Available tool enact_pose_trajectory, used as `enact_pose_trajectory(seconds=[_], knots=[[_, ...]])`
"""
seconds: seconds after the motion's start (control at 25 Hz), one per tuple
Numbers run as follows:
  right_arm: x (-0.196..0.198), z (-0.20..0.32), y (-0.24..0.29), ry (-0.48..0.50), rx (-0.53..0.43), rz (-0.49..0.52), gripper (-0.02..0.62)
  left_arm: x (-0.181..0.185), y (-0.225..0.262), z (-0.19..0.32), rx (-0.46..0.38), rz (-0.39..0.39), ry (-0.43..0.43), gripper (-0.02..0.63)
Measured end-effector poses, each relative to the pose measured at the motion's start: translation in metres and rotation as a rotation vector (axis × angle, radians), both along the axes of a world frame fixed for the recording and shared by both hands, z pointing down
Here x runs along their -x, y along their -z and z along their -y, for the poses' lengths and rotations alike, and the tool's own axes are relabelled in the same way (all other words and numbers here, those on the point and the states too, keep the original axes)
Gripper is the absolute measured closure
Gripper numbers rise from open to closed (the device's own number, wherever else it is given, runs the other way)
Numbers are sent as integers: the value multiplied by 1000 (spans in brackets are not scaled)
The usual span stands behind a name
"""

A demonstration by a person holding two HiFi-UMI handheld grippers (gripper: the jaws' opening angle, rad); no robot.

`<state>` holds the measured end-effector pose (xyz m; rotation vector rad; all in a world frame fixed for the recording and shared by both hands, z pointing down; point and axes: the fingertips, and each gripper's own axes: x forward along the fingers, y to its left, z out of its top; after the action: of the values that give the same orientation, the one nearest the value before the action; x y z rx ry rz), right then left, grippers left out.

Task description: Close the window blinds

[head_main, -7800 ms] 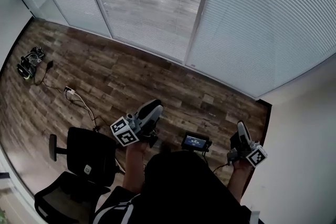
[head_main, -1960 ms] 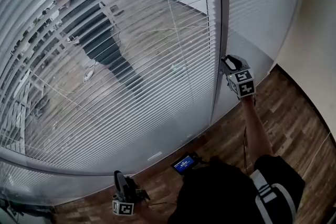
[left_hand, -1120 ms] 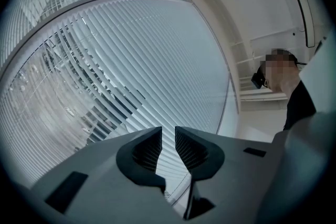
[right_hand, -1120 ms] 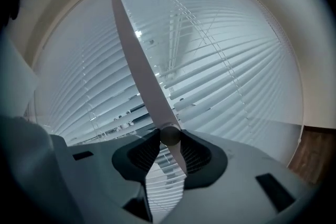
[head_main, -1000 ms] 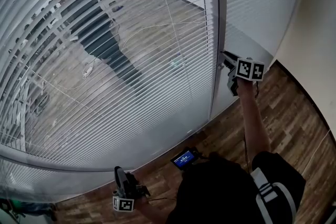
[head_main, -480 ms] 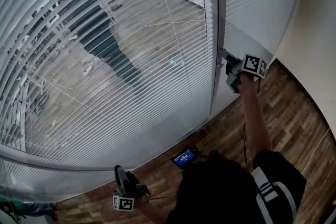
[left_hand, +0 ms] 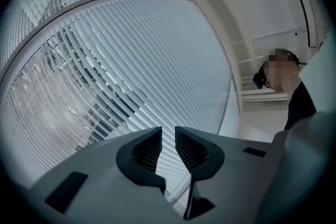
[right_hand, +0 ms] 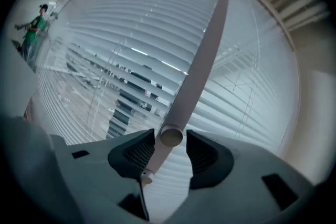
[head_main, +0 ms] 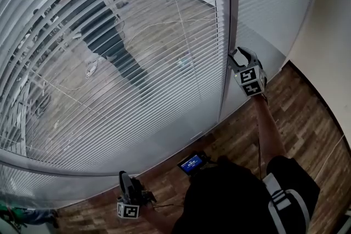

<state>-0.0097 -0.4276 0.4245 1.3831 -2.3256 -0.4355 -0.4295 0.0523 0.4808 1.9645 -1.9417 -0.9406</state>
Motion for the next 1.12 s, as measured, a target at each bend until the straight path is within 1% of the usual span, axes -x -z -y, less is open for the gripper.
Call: enact_pose_trajectory(seconds=[0.04,0.08,0.12,0.16,0.24,0.4,0.48,0.6,0.64,0.72,0.88,0.96,1.0,1.04,1.08,1.12], knots=[[0,0,1,-11,-22,-40,404,-1,0,1,0,0,-2,522],[0,-1,2,-19,-38,-66,442,-2,1,2,1,-1,-2,522],[-1,0,2,-24,-43,-78,463,-2,1,2,2,-2,-2,522],[-1,0,2,-25,-36,-74,465,-2,1,3,3,-3,-2,522],[-1,1,0,-18,12,-17,466,-2,1,3,1,-14,-2,522],[-4,4,-1,-8,159,204,466,-1,1,4,4,-8,0,522],[-8,7,-3,11,265,378,466,-1,2,5,5,-6,-2,522],[-12,9,-6,67,443,689,466,-2,2,6,-2,-5,-12,522],[-12,9,-5,80,480,760,466,-2,2,6,-4,-5,-14,522],[-13,10,-5,95,523,847,466,-2,0,7,-6,-3,-15,522],[-12,9,-7,131,573,961,466,-4,-2,7,-16,-5,-28,522],[-11,9,-6,170,561,985,466,-4,-2,7,-3,-5,-22,522],[-11,9,-6,187,537,966,466,-4,-2,7,1,-4,-20,522],[-11,8,-7,195,500,919,462,-3,-2,6,3,-4,-17,522],[-11,7,-8,192,451,842,457,-3,-1,6,5,-4,-13,522],[-11,6,-9,178,390,741,432,-2,-2,6,7,-5,-9,522]])
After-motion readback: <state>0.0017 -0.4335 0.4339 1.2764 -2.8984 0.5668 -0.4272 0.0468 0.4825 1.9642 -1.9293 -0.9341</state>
